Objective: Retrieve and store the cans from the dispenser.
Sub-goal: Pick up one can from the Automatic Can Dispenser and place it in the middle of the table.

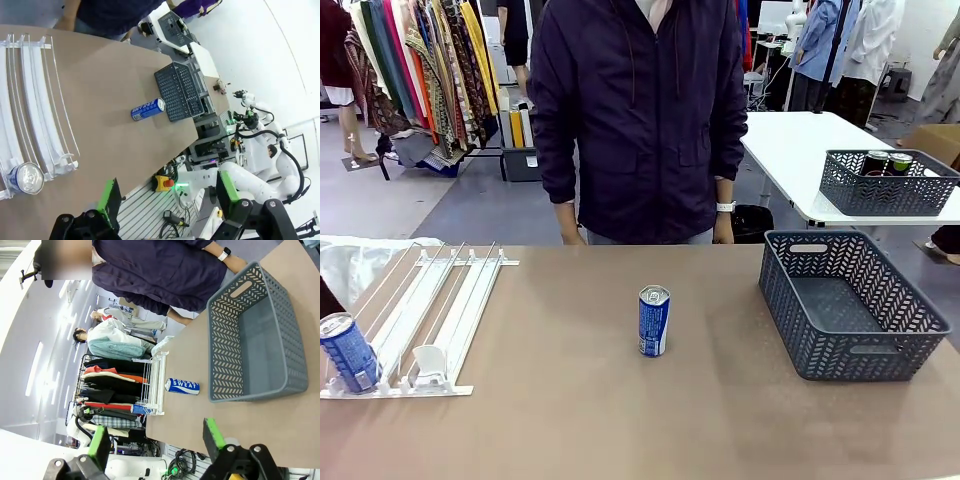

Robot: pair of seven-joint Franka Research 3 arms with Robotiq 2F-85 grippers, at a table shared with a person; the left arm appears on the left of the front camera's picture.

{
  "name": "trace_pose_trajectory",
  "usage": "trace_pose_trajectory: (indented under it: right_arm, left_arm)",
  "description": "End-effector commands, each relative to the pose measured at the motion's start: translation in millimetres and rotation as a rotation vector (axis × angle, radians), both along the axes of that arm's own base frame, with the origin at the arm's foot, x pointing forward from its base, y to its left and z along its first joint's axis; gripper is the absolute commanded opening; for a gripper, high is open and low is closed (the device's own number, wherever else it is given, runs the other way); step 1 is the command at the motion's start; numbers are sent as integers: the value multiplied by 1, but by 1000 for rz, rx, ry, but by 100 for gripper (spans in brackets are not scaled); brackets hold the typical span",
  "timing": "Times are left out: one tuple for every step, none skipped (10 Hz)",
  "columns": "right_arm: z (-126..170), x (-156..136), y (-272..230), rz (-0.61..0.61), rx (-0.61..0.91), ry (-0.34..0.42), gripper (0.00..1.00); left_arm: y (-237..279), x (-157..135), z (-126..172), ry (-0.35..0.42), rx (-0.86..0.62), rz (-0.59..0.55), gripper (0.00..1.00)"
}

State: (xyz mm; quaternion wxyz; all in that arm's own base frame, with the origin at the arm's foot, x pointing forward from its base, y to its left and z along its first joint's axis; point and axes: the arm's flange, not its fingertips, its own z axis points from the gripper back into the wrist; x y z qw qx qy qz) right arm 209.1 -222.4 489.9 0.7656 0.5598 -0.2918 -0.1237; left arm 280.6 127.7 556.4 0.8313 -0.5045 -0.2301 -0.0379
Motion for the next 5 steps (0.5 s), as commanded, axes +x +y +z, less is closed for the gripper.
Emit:
trace_pose_trajectory:
  right_arm:
    - [3, 1, -1, 5, 5, -36, 100]
    - [3, 1, -1, 5, 5, -36, 100]
    - [3, 1, -1, 5, 5, -36, 100]
    - [3, 1, -1, 5, 5, -36, 100]
    - [3, 1, -1, 5, 5, -36, 100]
  left_arm:
    - [0, -1, 0, -15, -8, -8, 100]
    - [0, -1, 0, -15, -8, -8, 100]
    - [0, -1, 0, -15, -8, -8, 100]
    - [0, -1, 0, -15, -8, -8, 100]
    - [0, -1, 0, -15, -8, -8, 100]
